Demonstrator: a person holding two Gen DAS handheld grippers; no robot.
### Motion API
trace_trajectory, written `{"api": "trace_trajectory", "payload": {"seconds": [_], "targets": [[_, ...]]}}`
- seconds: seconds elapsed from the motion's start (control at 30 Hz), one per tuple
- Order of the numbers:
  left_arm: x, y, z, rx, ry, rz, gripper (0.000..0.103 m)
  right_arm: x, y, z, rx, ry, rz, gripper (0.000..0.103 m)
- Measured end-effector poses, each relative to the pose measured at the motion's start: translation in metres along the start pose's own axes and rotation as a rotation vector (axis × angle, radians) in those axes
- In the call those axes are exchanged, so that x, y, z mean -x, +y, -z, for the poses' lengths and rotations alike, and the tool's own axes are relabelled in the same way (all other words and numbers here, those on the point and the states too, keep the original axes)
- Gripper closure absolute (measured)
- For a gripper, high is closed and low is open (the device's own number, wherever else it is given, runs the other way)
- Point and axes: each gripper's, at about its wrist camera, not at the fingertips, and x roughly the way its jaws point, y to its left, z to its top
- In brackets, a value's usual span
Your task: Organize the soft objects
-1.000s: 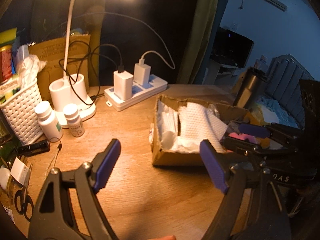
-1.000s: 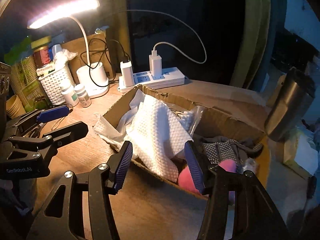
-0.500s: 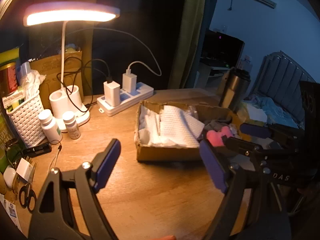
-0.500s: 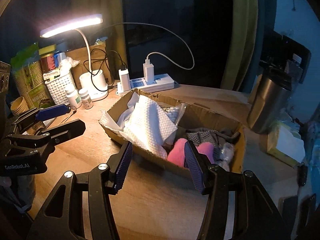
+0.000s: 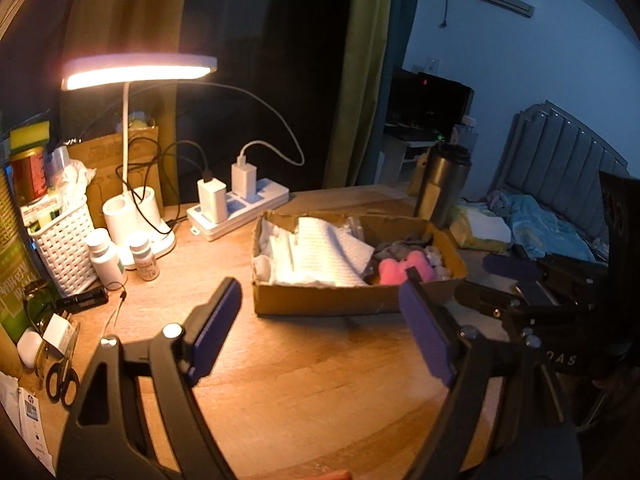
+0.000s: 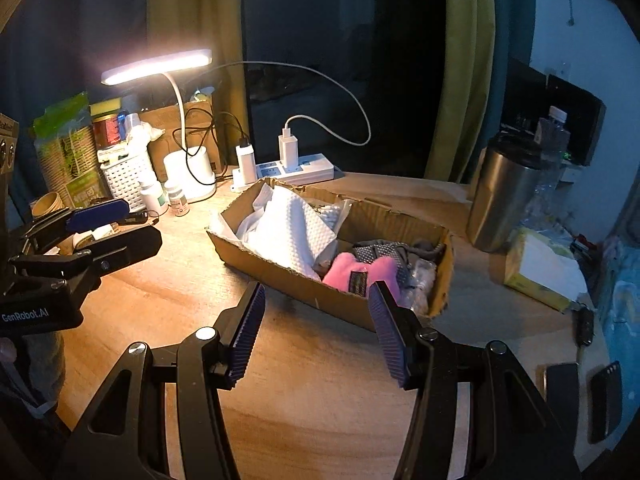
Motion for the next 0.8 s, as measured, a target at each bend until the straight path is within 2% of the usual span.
{"api": "trace_trajectory", "payload": {"seconds": [0.5, 0.8], "targets": [[0.05, -0.031, 0.005, -0.043, -0.075, 0.033, 0.02, 0.059, 0.005, 0.018, -0.002, -0.07, 0.051, 0.046], [0.092, -0.039, 0.007, -0.052, -0.136, 0.054, 0.02, 0.103, 0.016, 0.024, -0.014, -0.156, 0.08, 0.045]]}}
